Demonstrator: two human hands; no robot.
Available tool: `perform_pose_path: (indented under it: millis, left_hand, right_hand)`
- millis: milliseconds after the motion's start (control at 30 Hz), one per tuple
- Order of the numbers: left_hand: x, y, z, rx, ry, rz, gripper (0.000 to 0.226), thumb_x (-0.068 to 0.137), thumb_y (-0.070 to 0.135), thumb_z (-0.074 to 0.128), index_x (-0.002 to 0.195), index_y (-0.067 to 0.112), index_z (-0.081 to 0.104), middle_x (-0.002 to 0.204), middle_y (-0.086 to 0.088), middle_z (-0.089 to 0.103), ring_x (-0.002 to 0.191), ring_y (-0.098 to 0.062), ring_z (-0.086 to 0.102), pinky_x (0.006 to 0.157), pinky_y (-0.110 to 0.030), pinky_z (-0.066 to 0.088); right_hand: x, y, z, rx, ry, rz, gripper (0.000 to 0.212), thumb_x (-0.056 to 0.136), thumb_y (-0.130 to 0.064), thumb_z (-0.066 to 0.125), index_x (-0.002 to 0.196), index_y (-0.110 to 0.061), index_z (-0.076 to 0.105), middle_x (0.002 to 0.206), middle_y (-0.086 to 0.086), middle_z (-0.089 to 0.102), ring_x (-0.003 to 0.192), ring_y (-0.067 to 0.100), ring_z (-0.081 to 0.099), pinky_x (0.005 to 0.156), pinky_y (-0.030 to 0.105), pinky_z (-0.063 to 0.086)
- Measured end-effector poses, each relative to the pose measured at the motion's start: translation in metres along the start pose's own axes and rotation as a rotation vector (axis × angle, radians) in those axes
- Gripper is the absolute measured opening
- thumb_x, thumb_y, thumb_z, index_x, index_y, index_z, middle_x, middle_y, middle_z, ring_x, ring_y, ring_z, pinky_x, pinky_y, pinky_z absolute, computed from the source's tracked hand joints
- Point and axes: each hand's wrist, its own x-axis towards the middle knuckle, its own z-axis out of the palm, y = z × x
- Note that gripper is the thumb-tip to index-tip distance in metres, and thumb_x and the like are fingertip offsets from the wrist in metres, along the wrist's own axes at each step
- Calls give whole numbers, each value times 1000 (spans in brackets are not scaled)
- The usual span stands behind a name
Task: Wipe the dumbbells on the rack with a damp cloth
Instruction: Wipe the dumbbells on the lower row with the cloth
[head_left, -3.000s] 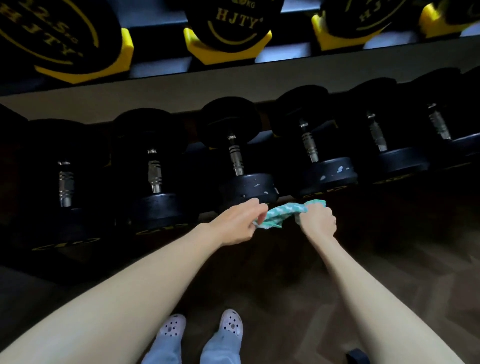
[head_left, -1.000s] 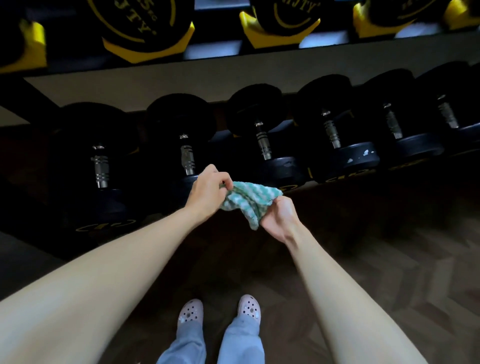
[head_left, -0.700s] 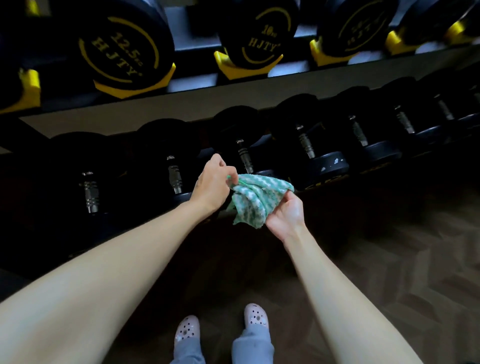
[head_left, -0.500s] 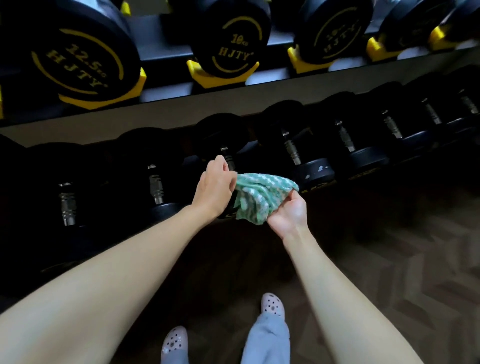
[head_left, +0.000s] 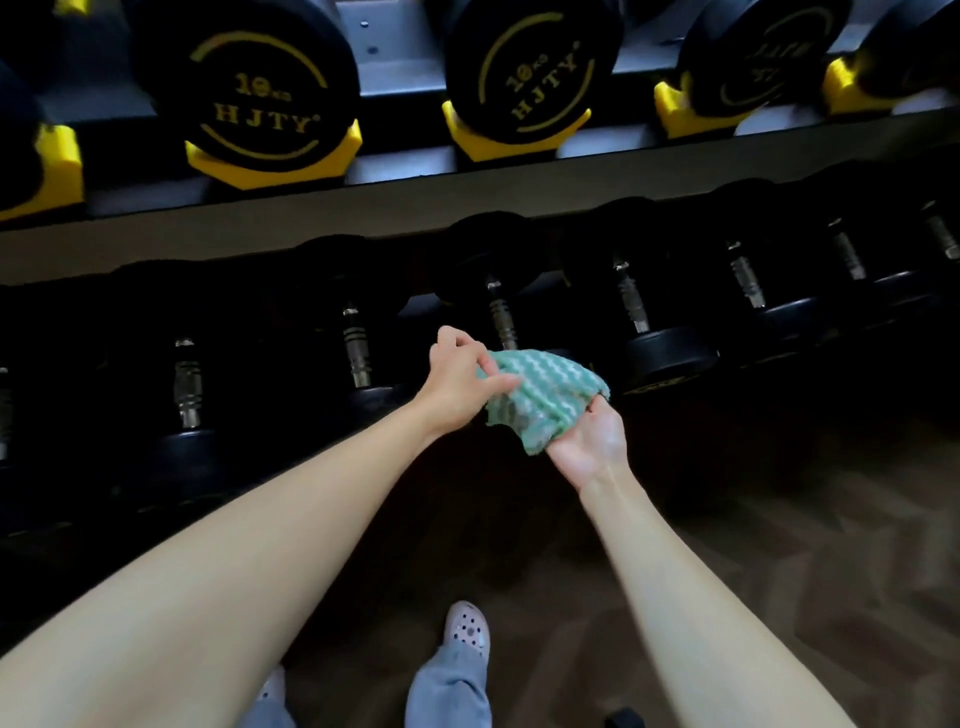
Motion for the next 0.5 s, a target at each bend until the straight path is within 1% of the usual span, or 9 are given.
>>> perform_pose_path:
  millis: [67,100,167,200,267,300,367,433,500]
  left_hand:
    - [9,7,8,-36,37,-21,28,88,22,63,66,13,50,97,1,41,95,-10,43,83,-22,32]
    - [12,11,12,-47,33,-29,33,88,18,63,59,14,48,83,3,43,79,-7,47,77,-21,36]
    - [19,19,20,-69,42,-50,39,87,11,62,52,13,45,56,9,40,47,1,45,62,-16,40]
    - [22,20,23,-76,64,-67,36,87,10,62,55,11,45,52,8,41,41,1,45,58,-16,41]
    - [28,19,29,-69,143,-103,24,89,16,60,68,10,48,69,-1,51,52,-1,51,58,-21,41]
    - [33,16,33,-59,186,-133,17,90,18,58,76,11,49,85,-7,55,66,-11,56,63,-25,45]
    - [38,8,39,-50,219,-210,8,92,16,51,97,10,51,113,-13,52,92,-25,57,81,-36,50]
    - [44,-1,45,-35,203,-281,25,93,8,45,119,7,45,126,-15,46,109,-29,52,92,-36,46]
    - [51,-13,51,-21,178,-331,42,92,0,40,133,7,37,136,-15,41,120,-29,46,94,-33,42]
  right_hand:
    - [6,-21,-6,9,29,-51,48,102,-33,26,135,-3,45,135,22,50,124,36,49,106,49,37]
    - [7,-30,-8,-5,39,-74,46,102,-32,27,133,-5,47,132,21,52,122,35,51,104,48,38]
    - [9,-48,-11,-59,89,-134,42,101,-31,26,124,-6,51,125,20,56,117,34,54,102,47,40]
    - [10,-56,-12,-82,121,-179,41,101,-30,26,120,-6,53,123,19,57,115,33,55,101,47,41]
    - [15,-69,-20,-96,203,-312,39,101,-27,26,116,-7,55,118,16,60,109,30,58,94,42,47]
    - [18,-75,-25,-134,264,-375,38,100,-26,27,116,-8,56,114,13,61,104,27,60,86,37,49]
    - [27,-79,-41,-301,389,-443,36,100,-26,30,122,-12,55,108,6,62,95,20,60,74,28,47]
    - [41,-75,-56,-484,442,-447,37,99,-25,33,130,-14,50,112,5,59,98,19,58,77,26,45]
    - [63,-63,-65,-625,414,-369,32,98,-26,35,125,-16,50,108,7,57,92,16,58,76,26,46]
